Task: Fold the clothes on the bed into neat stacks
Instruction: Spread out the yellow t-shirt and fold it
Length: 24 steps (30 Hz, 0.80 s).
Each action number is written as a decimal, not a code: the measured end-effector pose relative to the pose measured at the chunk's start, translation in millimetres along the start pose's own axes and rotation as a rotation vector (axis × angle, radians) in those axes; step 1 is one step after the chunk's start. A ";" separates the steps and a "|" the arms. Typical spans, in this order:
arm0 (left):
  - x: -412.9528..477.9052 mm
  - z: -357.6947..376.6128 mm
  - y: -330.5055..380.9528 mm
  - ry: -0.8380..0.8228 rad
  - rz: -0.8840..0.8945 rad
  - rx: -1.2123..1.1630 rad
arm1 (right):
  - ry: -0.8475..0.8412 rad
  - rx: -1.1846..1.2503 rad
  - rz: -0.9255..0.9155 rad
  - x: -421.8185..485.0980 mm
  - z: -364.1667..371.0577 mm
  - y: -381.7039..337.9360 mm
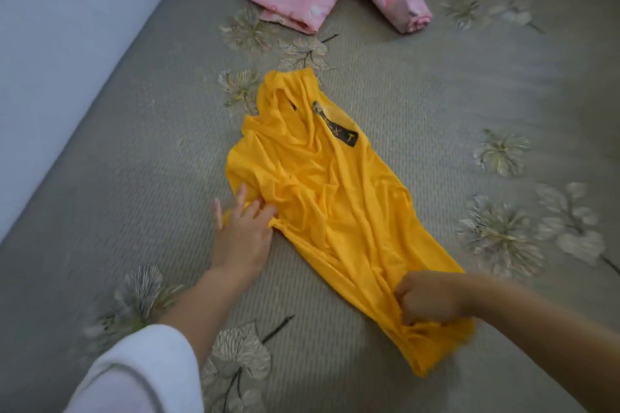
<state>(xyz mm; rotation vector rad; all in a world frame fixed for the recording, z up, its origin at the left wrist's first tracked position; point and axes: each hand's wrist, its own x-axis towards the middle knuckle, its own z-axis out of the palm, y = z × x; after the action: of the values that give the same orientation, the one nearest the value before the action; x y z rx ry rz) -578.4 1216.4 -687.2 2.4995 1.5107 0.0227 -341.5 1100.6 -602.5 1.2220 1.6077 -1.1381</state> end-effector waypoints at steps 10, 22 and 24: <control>-148.2 -12.8 92.7 -0.956 0.405 -0.663 | 0.566 -0.191 0.732 -16.7 58.8 54.6; -46.7 -20.0 -2.1 0.184 -0.709 -0.808 | 0.845 0.487 -0.032 46.4 30.3 -124.6; -19.7 -20.3 -10.1 0.158 -0.734 -0.810 | 0.837 0.427 0.048 62.5 33.4 -149.4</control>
<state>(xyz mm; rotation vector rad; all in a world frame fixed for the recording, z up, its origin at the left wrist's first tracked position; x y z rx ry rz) -599.1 1207.3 -667.4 1.2787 1.8835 0.5858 -498.0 1065.3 -643.0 2.2118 1.9465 -1.0226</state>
